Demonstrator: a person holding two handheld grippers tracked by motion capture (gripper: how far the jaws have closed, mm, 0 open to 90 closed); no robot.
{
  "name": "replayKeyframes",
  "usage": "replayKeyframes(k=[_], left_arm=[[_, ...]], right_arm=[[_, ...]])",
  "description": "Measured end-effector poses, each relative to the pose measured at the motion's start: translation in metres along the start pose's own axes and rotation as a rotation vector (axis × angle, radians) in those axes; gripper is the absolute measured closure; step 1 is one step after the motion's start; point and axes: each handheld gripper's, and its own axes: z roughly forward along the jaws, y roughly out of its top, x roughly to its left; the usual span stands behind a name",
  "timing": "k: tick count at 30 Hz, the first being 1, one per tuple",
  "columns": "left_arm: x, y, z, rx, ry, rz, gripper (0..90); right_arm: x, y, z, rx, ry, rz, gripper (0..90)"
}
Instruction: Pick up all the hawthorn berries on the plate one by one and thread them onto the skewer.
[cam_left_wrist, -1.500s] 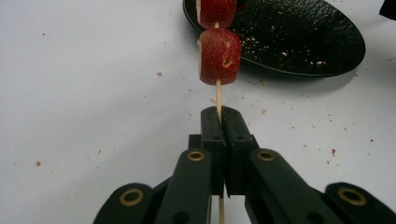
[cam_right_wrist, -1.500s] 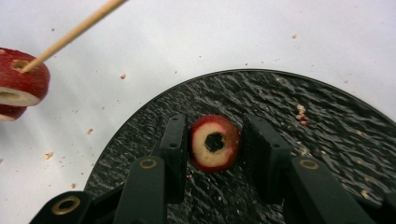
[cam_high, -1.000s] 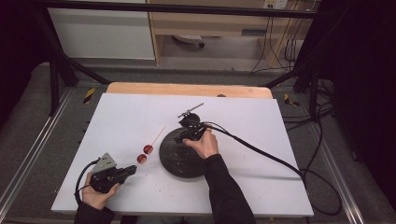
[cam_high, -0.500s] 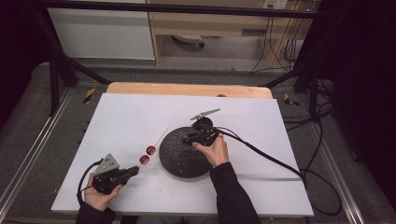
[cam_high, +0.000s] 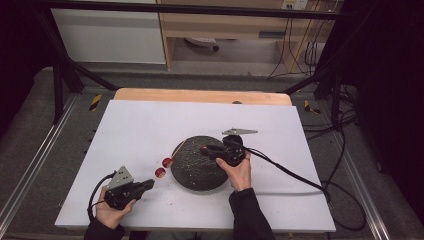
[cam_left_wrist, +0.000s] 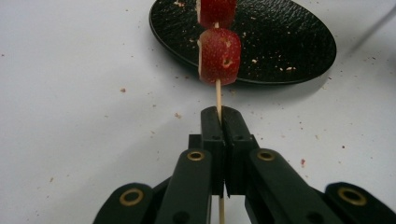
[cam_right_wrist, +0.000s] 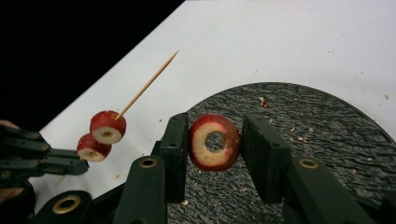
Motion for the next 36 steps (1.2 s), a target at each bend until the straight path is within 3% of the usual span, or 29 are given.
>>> replayKeyframes(k=[19,28,36], left_arm=[[-0.016,0.004,0.009,-0.055,0.001,-0.011,88.4],[-0.023,0.005,0.013,-0.072,0.004,-0.01,88.4],[-0.027,0.004,0.017,-0.07,0.0,-0.005,88.4]], right_arm=[[-0.003,-0.034,-0.008,-0.308,0.04,0.197,63.0],[-0.003,-0.039,-0.004,-0.414,0.044,0.243,63.0],[-0.004,-0.036,-0.003,-0.475,0.051,0.261,63.0]])
